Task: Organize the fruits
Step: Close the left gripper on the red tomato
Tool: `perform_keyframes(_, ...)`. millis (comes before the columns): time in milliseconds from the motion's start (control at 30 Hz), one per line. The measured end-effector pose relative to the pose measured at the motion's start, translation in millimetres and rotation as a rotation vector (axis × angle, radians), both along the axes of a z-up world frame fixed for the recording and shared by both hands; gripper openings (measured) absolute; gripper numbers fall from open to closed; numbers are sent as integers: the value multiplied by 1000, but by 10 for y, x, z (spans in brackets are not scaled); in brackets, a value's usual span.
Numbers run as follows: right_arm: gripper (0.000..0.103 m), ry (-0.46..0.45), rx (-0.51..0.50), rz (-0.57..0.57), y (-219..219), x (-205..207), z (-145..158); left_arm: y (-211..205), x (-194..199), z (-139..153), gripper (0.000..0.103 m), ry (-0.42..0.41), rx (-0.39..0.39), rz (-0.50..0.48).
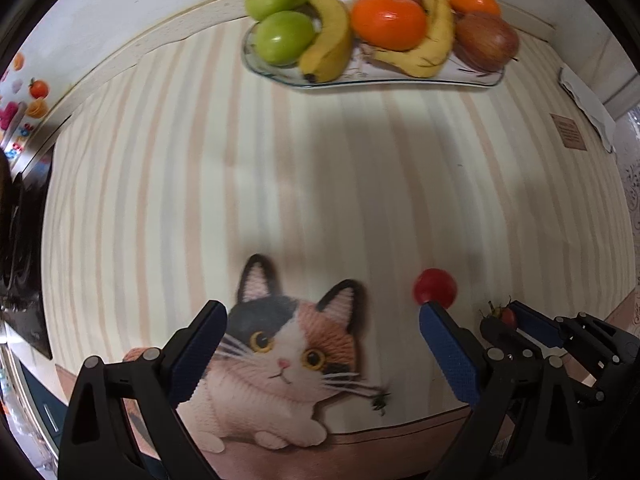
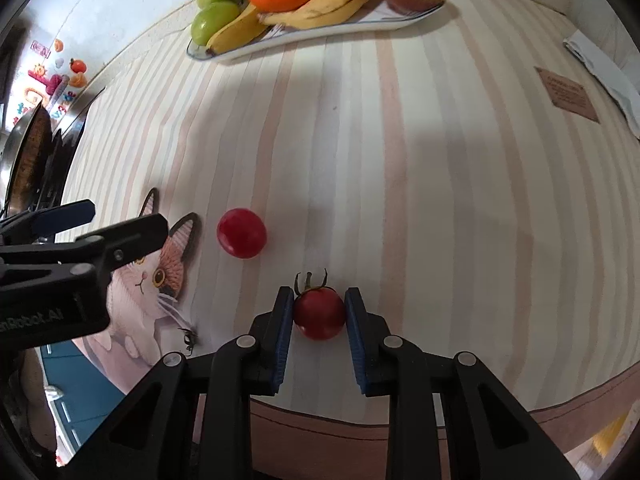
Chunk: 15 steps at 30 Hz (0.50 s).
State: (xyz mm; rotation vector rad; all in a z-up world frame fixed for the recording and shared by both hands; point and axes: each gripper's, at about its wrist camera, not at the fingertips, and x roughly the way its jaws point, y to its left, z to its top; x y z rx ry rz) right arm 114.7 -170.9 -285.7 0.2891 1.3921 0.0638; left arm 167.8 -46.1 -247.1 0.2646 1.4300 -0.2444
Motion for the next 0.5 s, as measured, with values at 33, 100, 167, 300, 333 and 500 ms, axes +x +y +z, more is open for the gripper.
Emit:
perform_keyframes(33, 28, -3, -3, -7, -52, -9, 24, -31, 5, -10, 99, 5, -10, -4)
perform_keyframes(100, 28, -8, -3, -30, -163, -7, 64, -103, 27, -42, 99, 18, -36, -10)
perform_keyframes(167, 28, -12, -8, -47, -237, -4, 84, -162, 56, -94, 94, 46, -67, -10)
perform_keyframes(300, 28, -15, -11, -70, -348, -18, 103, -304, 99, -185, 82, 106, -116, -29)
perform_keyframes(333, 28, -16, -12, -74, -370, -13, 105, -346, 101, -217, 80, 125, -130, -36)
perform_keyframes(500, 28, -11, -7, -93, -442, -21, 87, -505, 87, -328, 64, 172, -150, -75)
